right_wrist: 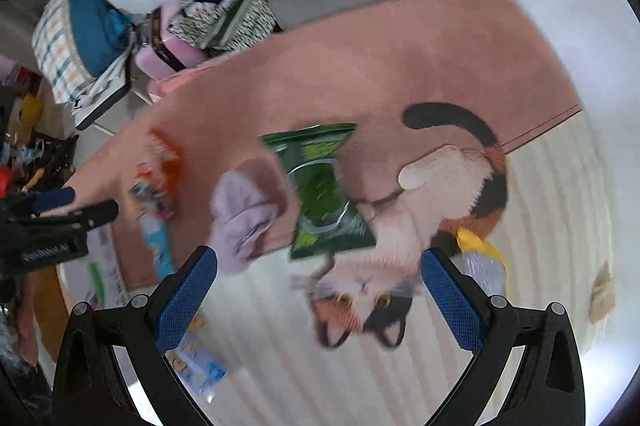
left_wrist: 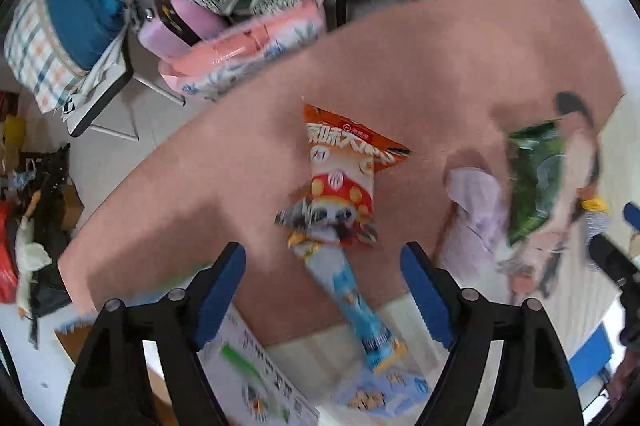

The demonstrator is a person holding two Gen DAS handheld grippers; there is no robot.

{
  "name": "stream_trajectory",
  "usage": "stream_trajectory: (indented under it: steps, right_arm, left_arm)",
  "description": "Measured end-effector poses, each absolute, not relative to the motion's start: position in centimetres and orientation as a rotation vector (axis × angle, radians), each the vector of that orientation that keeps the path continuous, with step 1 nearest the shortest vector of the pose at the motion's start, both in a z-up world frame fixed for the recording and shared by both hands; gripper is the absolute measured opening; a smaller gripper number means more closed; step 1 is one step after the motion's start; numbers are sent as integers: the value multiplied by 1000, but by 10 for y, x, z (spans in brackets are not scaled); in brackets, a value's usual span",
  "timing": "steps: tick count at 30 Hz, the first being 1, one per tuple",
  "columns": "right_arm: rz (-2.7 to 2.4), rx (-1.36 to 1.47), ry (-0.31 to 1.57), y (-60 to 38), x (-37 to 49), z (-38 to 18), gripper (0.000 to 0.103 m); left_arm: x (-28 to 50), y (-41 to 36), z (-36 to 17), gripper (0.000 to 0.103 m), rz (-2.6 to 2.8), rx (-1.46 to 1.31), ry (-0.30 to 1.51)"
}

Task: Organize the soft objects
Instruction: 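Grasp the orange panda snack bag with the left tool while the right tool grasps the green snack bag, then carry both snack bags into the box and open both tools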

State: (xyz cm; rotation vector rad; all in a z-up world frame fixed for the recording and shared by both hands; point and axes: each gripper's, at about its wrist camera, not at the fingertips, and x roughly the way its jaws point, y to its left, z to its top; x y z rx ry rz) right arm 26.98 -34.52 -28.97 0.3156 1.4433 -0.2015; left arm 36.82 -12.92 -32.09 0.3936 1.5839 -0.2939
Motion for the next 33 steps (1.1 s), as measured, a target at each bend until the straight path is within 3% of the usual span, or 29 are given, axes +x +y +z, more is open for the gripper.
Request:
stream_trajectory:
  steps: [8, 9, 12, 13, 14, 16, 20, 26, 33]
  right_arm:
    - [-128, 298, 1575, -345, 305, -364, 103]
    - [-120, 299, 1588, -344, 308, -372, 100]
    - [-121, 323, 1632, -344, 312, -392, 77]
    - [-125, 330, 1646, -345, 313, -396, 58]
    - [-135, 334, 1655, -346, 311, -400, 47]
    - [-137, 371, 1636, -348, 308, -399, 42]
    - [-151, 385, 1615, -349, 299, -384, 38]
    - [-114, 339, 1518, -321, 273, -319, 38]
    - [32, 283, 1415, -230, 236, -232, 38]
  left_arm:
    - [392, -144, -379, 77, -294, 391, 1702]
    - [394, -144, -382, 65, -295, 382, 1712]
    - [399, -141, -391, 39, -290, 342, 1755]
    - [400, -140, -391, 39, -289, 333, 1752]
    - [401, -139, -390, 37, -283, 324, 1751]
    - [401, -136, -387, 35, -273, 294, 1751]
    - [397, -130, -363, 31, -255, 251, 1711]
    - [371, -105, -286, 31, -295, 128, 1600]
    - [315, -19, -195, 31, -258, 26, 1458]
